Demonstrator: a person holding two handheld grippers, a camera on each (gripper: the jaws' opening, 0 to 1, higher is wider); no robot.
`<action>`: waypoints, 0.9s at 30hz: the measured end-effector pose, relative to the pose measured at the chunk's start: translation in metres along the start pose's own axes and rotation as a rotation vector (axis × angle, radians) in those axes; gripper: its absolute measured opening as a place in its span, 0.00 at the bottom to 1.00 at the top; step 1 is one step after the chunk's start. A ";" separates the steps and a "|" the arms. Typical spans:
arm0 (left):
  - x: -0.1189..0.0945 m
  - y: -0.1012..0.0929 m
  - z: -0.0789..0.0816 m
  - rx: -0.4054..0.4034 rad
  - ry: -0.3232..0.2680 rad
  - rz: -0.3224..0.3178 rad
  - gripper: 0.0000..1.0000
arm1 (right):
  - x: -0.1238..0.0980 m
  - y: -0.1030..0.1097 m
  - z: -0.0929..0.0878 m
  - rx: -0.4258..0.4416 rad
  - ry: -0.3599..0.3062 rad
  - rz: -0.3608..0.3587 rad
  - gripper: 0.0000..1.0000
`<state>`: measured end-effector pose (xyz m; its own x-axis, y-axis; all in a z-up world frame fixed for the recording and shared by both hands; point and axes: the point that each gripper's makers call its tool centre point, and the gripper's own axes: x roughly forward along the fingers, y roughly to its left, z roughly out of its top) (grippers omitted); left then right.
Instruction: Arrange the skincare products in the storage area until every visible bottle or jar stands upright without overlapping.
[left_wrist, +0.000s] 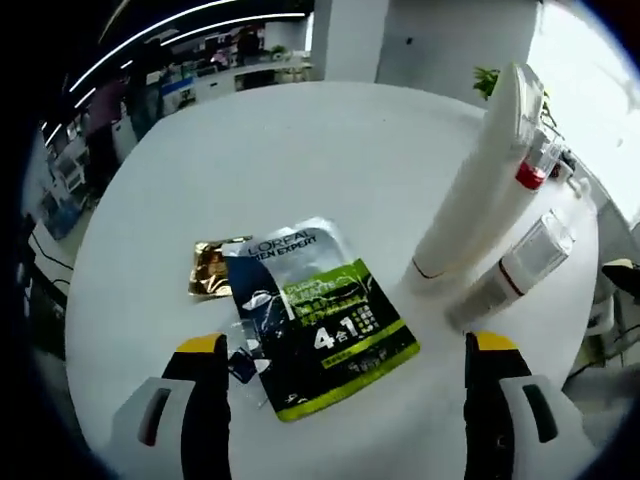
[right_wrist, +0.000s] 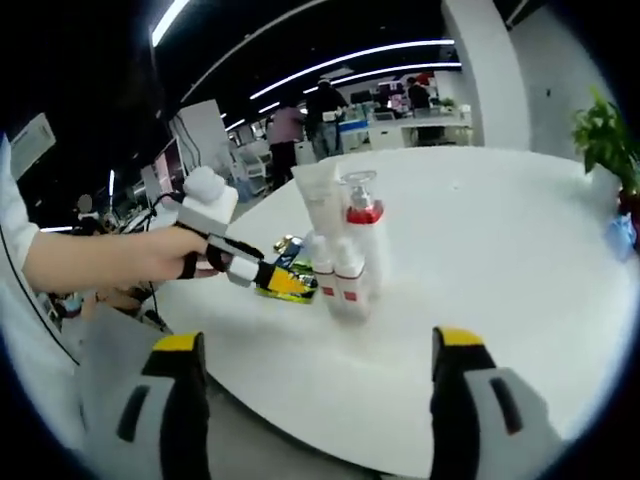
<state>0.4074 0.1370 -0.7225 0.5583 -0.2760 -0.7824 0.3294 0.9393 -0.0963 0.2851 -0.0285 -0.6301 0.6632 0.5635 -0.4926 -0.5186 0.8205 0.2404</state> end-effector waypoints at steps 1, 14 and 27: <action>0.004 -0.001 0.001 0.007 0.004 0.007 0.97 | 0.000 -0.001 0.000 0.001 0.000 0.000 0.94; 0.032 0.015 0.003 0.001 0.072 0.107 0.97 | 0.003 -0.016 0.001 0.050 -0.010 -0.023 0.93; 0.041 0.020 0.003 -0.020 0.073 0.120 0.94 | 0.003 -0.021 0.000 0.073 -0.013 -0.042 0.92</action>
<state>0.4394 0.1439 -0.7543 0.5356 -0.1465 -0.8316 0.2479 0.9687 -0.0110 0.2983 -0.0438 -0.6362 0.6907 0.5290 -0.4930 -0.4495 0.8482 0.2803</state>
